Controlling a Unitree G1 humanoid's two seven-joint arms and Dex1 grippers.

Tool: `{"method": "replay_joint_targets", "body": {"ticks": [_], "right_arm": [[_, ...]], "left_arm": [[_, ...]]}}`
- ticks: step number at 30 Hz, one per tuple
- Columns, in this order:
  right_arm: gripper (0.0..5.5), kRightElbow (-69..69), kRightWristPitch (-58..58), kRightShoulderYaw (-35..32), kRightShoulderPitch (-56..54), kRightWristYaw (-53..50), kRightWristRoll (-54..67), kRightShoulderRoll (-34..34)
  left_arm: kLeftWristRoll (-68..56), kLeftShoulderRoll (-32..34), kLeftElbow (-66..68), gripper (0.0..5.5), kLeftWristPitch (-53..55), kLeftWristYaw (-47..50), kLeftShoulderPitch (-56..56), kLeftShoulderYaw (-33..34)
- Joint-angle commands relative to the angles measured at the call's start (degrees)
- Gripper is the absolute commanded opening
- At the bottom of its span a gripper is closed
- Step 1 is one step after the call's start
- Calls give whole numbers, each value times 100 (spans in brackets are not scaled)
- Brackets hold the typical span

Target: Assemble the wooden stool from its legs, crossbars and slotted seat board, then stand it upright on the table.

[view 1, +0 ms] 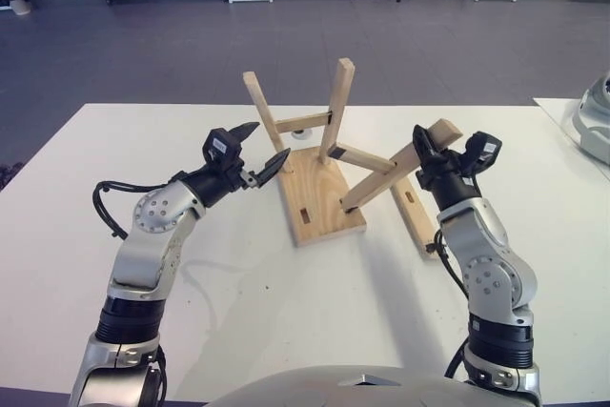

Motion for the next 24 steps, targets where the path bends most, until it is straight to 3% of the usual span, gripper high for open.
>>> {"method": "replay_joint_targets", "body": {"ticks": [1,4,8,14,15,20,24], "right_arm": [[106,394,519,1054,-23,-4,-1451,-688],[105,993,609,1314,-139,335,-1725,-838],[106,1638,489,1084,-98,546,-1647,-764],[106,1240,-137,922,-675,1138,-1468,-686],[143,1128,-253,765,-831,1149,-1343,-598],[228,573,-567,285,-1379,1274,-922,-313],[307,-213,-387,-234,-1870,1392,-483,-695]], "left_arm": [[30,-60,-148,396,49,29,-47,-59],[44,-82,-137,396,69,21,-100,-71],[64,-117,-129,396,65,51,-132,-74],[110,-155,-103,396,27,121,-170,-51],[125,-168,-85,396,11,130,-191,-52],[173,-206,11,396,-61,151,-277,-49],[180,-203,4,396,-86,169,-269,-3]]}}
